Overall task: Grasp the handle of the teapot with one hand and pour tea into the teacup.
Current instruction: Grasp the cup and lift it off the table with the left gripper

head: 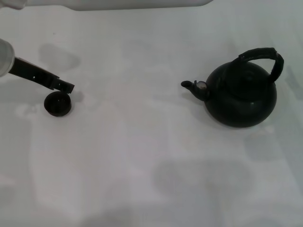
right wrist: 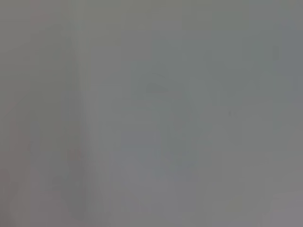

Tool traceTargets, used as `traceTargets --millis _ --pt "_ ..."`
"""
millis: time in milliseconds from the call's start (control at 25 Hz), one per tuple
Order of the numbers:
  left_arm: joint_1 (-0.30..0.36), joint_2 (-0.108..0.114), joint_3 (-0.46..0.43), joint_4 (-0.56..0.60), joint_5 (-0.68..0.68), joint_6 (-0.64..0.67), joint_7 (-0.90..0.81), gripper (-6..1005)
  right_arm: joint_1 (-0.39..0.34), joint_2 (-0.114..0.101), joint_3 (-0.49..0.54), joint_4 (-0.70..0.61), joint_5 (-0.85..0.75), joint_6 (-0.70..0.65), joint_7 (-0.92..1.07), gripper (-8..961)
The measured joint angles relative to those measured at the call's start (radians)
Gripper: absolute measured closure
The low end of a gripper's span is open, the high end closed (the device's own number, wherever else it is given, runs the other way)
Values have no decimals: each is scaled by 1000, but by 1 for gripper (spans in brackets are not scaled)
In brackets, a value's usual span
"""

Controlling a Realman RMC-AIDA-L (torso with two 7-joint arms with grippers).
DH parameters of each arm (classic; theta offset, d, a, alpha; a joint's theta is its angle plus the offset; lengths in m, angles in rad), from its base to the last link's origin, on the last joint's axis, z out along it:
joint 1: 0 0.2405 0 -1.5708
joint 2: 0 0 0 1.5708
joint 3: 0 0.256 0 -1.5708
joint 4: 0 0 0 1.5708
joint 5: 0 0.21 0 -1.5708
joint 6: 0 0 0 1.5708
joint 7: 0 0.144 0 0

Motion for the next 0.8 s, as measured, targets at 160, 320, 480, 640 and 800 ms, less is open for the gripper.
traceTargets --millis 160,320,480,640,800 --pt "1 -1 13 -12 -3 4 -1 217 1 0 1 1 4 3 0 80" --pt "-3 0 37 -33 3 8 -10 216 1 0 1 1 9 4 0 80" --pt "-4 2 40 -39 13 8 -15 215 1 0 2 2 9 4 0 80" --pt "-5 2 48 -49 18 11 -16 214 1 0 2 2 9 4 1 80" --pt "-5 0 57 -53 37 18 -25 215 1 0 2 2 9 5 1 80"
